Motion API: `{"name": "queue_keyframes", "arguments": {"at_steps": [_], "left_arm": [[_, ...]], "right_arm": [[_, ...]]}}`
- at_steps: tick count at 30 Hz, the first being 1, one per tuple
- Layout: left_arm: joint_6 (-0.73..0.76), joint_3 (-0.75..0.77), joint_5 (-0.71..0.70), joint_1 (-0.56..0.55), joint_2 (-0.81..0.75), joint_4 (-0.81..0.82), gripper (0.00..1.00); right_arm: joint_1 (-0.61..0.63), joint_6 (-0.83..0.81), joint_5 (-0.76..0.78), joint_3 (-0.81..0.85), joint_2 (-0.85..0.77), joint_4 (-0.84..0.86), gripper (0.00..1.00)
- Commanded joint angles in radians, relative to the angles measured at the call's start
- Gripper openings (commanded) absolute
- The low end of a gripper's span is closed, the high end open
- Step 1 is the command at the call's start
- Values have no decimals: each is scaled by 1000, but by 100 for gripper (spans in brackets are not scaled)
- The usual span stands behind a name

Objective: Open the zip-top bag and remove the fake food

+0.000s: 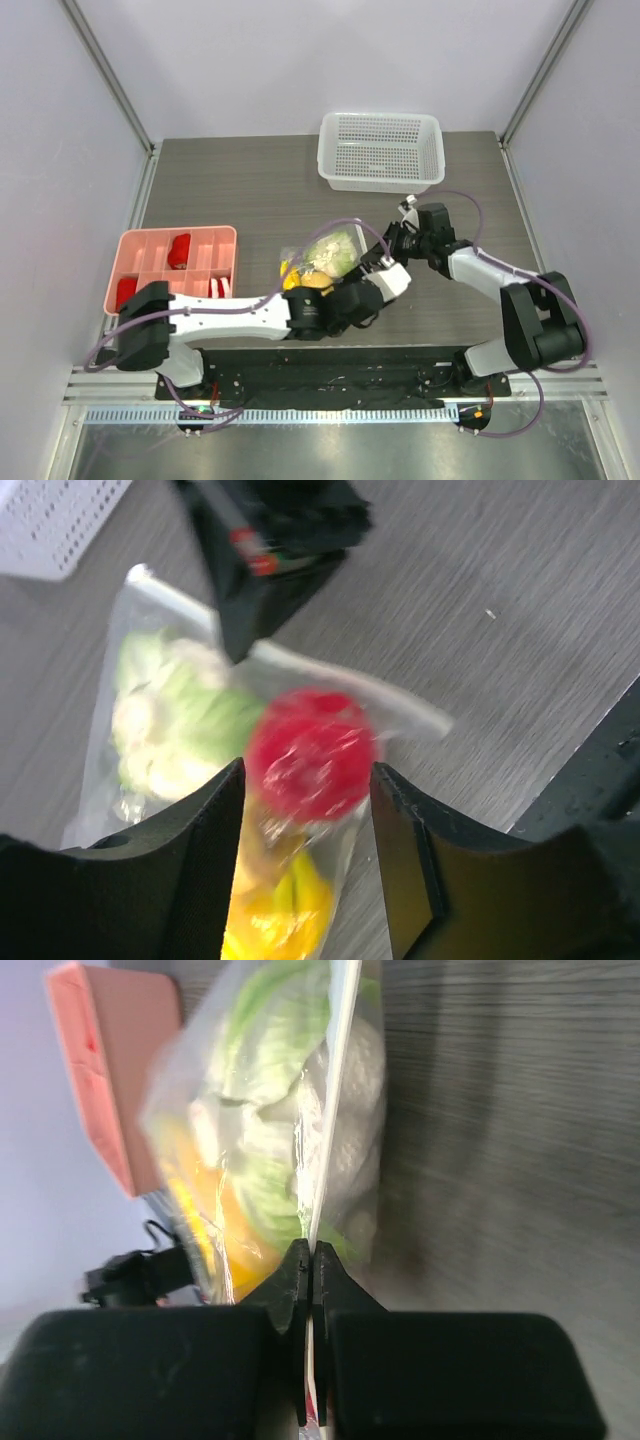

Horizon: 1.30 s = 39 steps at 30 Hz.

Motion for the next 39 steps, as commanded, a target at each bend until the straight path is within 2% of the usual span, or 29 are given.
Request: {"name": "queue_keyframes", "arguments": {"at_steps": [1,6,9,14,16,18,20,22,24,25,27,28,29,30,31,34,35,37,38,39], "left_arm": [[167,71,-226,-103,106,77,57],[219,-10,-253,-152,77,348,61],[218,-41,-311,-152,63,436,66],[205,-19,-429,-153,106,467,65],[222,-16,-482,-152,136,498,60],[240,-18,-512,-152,150,519,48],[253,-18,-556,-152,158,544,44],[274,-21,-576,-152,155,555,35],[282,-19,-592,-147,150,570,19],[282,-18,-599,-146,144,564,15],[268,-15,-598,-138,129,526,0],[247,-18,-590,-135,103,507,0],[230,-21,-563,-132,86,471,0],[212,-33,-541,-121,68,444,0],[143,-36,-505,-112,11,402,0],[2,-75,-345,-49,-90,273,0],[-28,-93,-235,-23,-159,239,0],[-72,-110,-144,46,-222,153,0],[-86,-114,-25,67,-283,119,0],[-85,-119,9,81,-311,78,0]], "right_arm": [[40,221,25,61,-188,-15,1],[48,400,140,112,-288,-164,1],[57,454,203,117,-325,-186,1],[87,612,315,87,-400,-172,1],[107,656,358,80,-417,-171,1],[130,673,404,87,-432,-178,1],[144,695,418,101,-435,-192,1],[160,713,443,101,-452,-194,1],[186,718,475,103,-475,-197,1],[189,716,481,101,-478,-201,1],[190,701,487,95,-487,-206,3],[190,684,492,95,-480,-206,7],[190,634,484,104,-480,-207,18],[190,589,463,112,-463,-204,25],[189,542,455,132,-458,-200,37],[164,326,432,165,-455,-204,56],[146,269,424,172,-460,-220,65],[103,108,403,182,-483,-261,75],[88,57,400,190,-490,-289,75],[77,-51,400,196,-501,-315,78]]}}
